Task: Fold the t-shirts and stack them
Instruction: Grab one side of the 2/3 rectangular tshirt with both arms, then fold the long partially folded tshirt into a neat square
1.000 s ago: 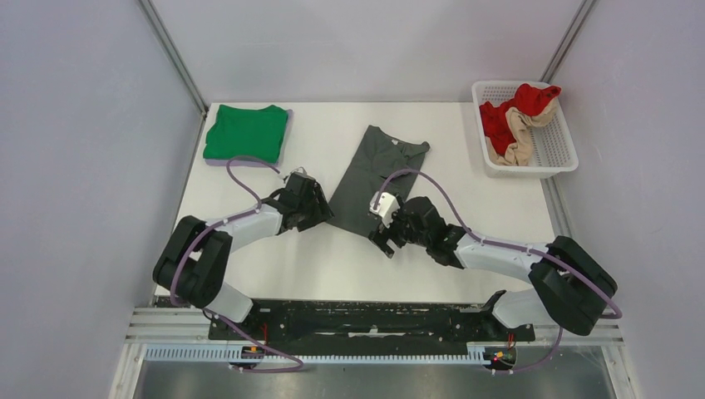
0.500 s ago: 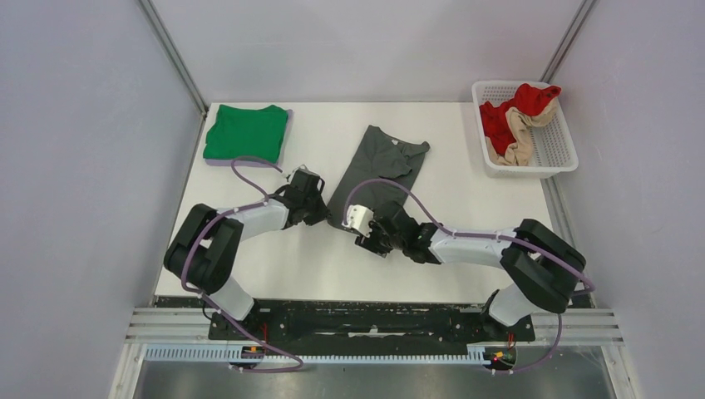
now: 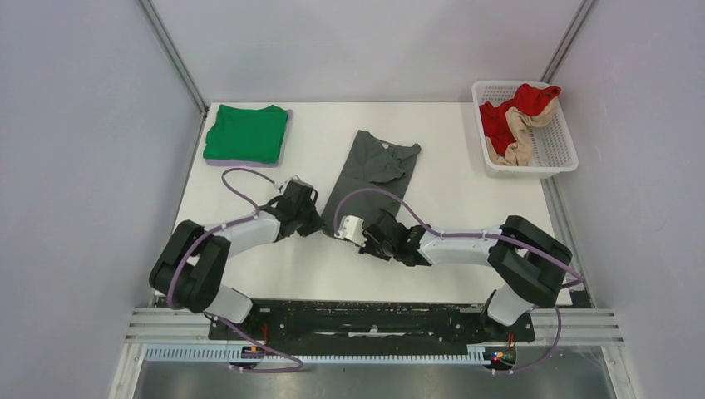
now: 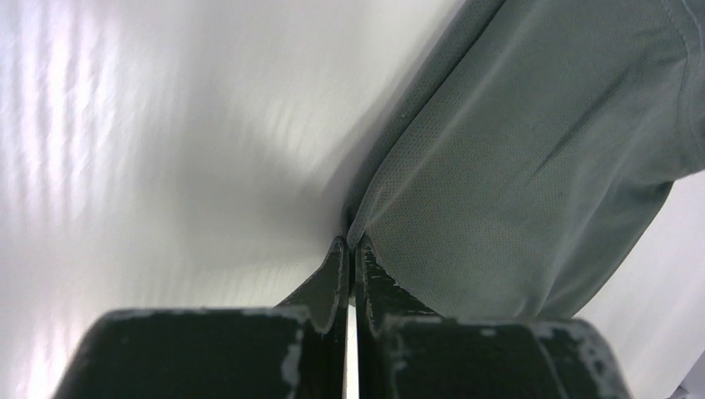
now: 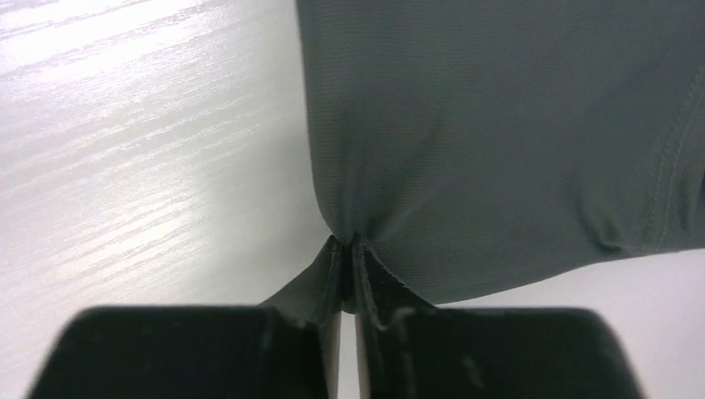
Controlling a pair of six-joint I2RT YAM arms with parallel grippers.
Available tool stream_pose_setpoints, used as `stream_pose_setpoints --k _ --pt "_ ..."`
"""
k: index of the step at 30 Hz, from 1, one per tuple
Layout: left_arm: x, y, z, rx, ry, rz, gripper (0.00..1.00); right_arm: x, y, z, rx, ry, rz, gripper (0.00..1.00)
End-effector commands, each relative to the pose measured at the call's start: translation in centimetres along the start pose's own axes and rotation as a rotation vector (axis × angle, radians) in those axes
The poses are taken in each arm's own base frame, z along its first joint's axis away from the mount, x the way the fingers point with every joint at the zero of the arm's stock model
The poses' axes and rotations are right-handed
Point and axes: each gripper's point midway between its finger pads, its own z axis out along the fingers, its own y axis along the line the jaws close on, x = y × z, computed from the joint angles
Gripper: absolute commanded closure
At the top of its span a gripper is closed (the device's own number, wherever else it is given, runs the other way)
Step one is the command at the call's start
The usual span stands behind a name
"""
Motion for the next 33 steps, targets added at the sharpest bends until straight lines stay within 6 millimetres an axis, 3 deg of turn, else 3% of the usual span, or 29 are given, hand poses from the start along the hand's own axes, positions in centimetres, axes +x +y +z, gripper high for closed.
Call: stream_pose_setpoints --k 1,5,10,15,21,28,33 --pt "1.6 2.3 -2.5 -0.044 0.008 -0.017 0.98 -0.5 0.8 -0.2 -0.009 -0.016 0.017 1.0" --pt "2.7 3.1 -5.0 -0.02 -0.001 -0.008 0.98 -0.6 3.7 -0.9 -0.107 -0.07 0.02 1.0" --pt "4.0 4.9 -9.0 -0.017 -0.03 -0.023 0.98 -3.0 8.8 -3.8 -0.304 -0.228 0.007 1.0" --pt "4.7 6.0 -13.2 0.046 -0.066 -0.071 0.98 -6.0 12.7 -8.0 -0.499 -0.371 0.075 1.0" --pt "3.6 3.9 -17.8 0.214 -0.125 -0.114 0.98 -10.2 15.6 -14.4 -0.783 -0.525 0.211 1.0" --pt "0.0 1.8 -21.6 0.28 -0.262 -0.114 0.98 -13.4 15.0 -18.3 -0.873 -0.619 0.246 1.0" --pt "-1.9 0.0 -21.6 0.298 -0.311 -0.091 0.98 -13.1 12.5 -17.2 -0.814 -0.606 0.313 1.0"
